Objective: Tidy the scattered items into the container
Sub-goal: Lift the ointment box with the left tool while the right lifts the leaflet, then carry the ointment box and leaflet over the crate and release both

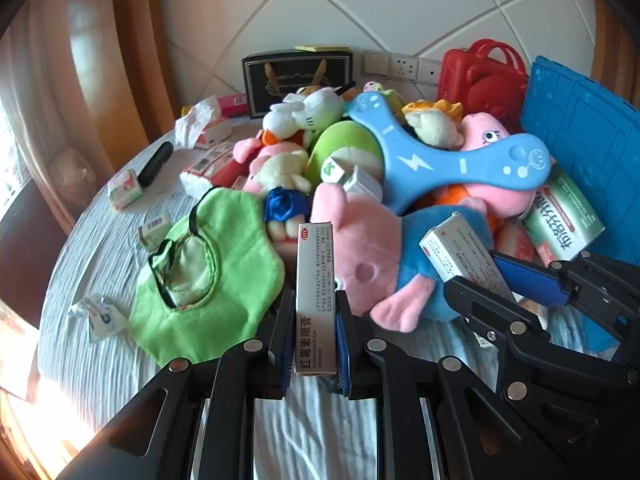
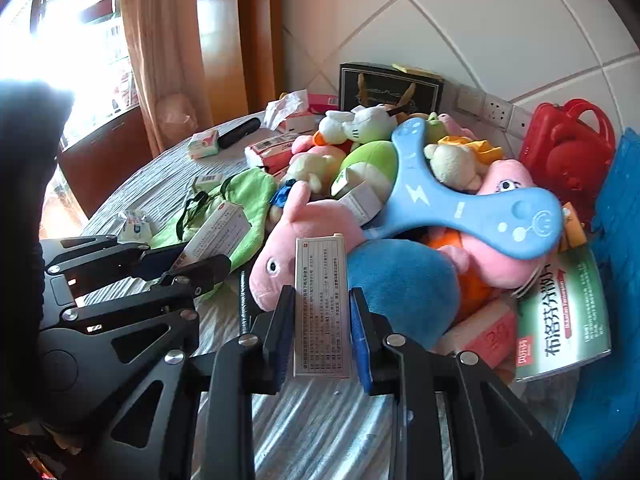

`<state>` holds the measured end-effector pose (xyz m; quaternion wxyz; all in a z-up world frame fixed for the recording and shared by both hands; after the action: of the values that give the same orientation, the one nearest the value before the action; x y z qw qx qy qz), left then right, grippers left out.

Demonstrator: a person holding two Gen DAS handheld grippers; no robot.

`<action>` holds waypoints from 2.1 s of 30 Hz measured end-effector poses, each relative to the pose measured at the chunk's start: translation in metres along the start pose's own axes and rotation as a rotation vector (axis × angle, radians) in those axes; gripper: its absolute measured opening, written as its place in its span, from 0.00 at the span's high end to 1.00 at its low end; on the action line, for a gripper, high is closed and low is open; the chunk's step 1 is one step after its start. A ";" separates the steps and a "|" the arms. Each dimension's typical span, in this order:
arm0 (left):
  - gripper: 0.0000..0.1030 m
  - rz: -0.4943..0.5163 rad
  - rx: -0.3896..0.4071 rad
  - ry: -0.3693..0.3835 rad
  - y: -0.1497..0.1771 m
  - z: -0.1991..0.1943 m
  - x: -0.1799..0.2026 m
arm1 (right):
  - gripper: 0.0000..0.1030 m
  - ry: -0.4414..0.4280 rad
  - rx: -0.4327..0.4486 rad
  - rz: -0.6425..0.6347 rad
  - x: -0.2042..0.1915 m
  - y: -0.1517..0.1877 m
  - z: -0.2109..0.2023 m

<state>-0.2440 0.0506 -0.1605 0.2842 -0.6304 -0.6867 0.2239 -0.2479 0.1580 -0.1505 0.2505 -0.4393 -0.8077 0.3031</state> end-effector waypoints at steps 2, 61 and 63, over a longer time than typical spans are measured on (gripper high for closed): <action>0.83 0.033 0.021 0.031 -0.011 -0.004 0.012 | 0.74 0.051 0.018 0.022 0.012 -0.006 -0.013; 0.26 0.507 0.083 0.513 -0.123 -0.085 0.466 | 0.75 0.836 0.142 0.526 0.389 0.084 -0.288; 0.22 0.502 0.110 0.501 -0.122 -0.090 0.464 | 0.73 0.838 0.131 0.535 0.391 0.086 -0.288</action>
<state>-0.2938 0.4943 0.0372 0.4133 -0.7986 -0.4064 0.1620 -0.1976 0.6095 0.0412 0.4939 -0.6984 -0.4760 0.2043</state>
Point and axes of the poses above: each gripper's, at about its wrist camera, not at the fingertips, and z roughly the way its jaws point, x to its right, y to its underside, the point moved 4 cm from there along z, roughly the way its jaws point, and after that the axes turned 10 degrees about y, right-handed, at the moved point
